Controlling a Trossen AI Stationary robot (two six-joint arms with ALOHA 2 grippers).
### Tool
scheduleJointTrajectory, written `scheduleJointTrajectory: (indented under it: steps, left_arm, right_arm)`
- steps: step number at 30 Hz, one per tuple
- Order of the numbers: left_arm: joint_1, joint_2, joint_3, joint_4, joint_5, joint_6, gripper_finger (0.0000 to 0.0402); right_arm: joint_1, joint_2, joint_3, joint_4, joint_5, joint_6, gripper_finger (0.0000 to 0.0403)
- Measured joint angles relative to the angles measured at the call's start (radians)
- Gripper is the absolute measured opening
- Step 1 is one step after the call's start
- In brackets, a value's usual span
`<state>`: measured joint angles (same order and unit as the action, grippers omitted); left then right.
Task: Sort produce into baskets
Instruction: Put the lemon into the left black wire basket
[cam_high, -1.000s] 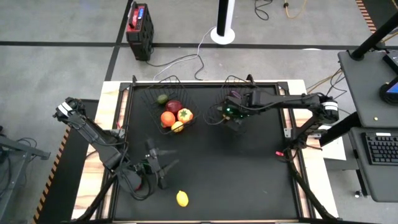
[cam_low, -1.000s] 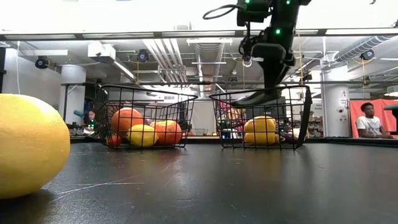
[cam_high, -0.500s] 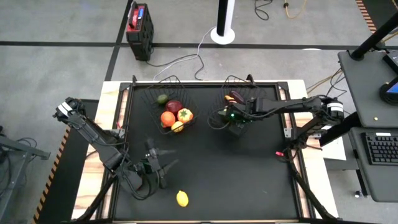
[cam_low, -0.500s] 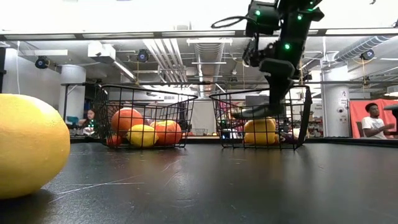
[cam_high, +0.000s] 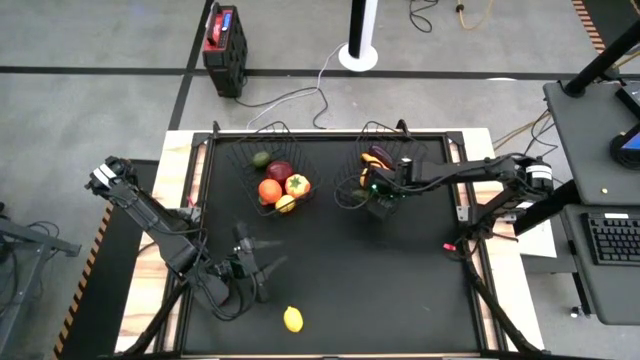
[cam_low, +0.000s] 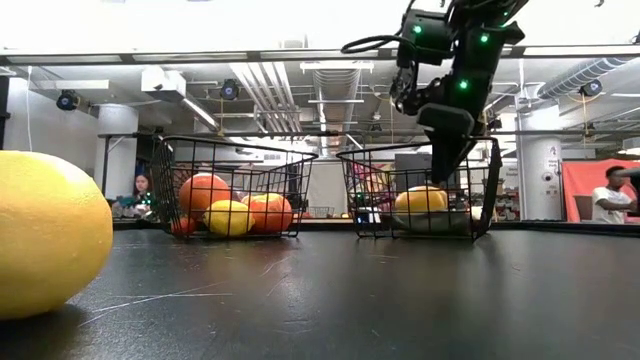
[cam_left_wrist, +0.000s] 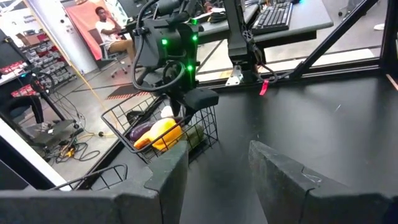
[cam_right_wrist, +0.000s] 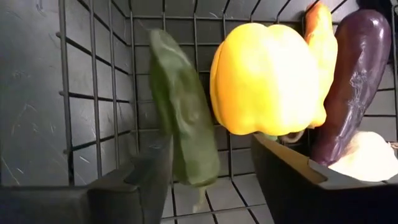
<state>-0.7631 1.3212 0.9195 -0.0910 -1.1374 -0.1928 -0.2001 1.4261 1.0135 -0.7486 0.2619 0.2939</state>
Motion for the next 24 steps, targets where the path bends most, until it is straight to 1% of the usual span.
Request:
scheduleJointTrajectory:
  steps: [7, 10, 12, 15, 17, 18, 19, 21, 24]
  left_arm:
    - [-0.001, 0.000, 0.000, 0.000, 0.004, -0.010, 0.0155]
    - [-0.002, 0.000, 0.000, -0.004, 0.062, -0.022, 0.0155]
    - [-0.002, 0.001, 0.000, -0.012, 0.088, -0.026, 0.0155]
    - [-0.002, 0.001, 0.000, -0.026, 0.091, -0.031, 0.0155]
    - [-0.002, 0.001, 0.000, -0.025, 0.100, -0.076, 0.0155]
    - [-0.002, 0.001, 0.000, -0.024, 0.121, -0.095, 0.0155]
    - [0.000, 0.001, 0.000, -0.025, 0.162, -0.106, 0.0154]
    - [0.004, 0.001, 0.000, -0.024, 0.268, -0.114, 0.0153]
    - [0.022, 0.003, 0.000, -0.028, 0.478, -0.127, 0.0153]
  right_arm:
    - [0.001, -0.026, 0.046, -0.008, 0.000, -0.009, 0.0232]
    - [0.014, -0.059, 0.071, -0.011, 0.000, -0.007, 0.0239]
    - [0.030, -0.087, 0.083, -0.008, 0.000, -0.006, 0.0242]
    - [0.064, -0.135, 0.091, -0.008, 0.000, 0.009, 0.0244]
    - [0.096, -0.166, 0.091, -0.008, 0.000, 0.028, 0.0243]
    - [0.113, -0.181, 0.089, -0.003, 0.000, 0.038, 0.0242]
    - [0.131, -0.197, 0.084, -0.001, 0.000, 0.047, 0.0241]
    - [0.170, -0.216, 0.077, -0.002, 0.000, 0.064, 0.0240]
    - [0.231, -0.234, 0.071, -0.003, 0.000, 0.094, 0.0241]
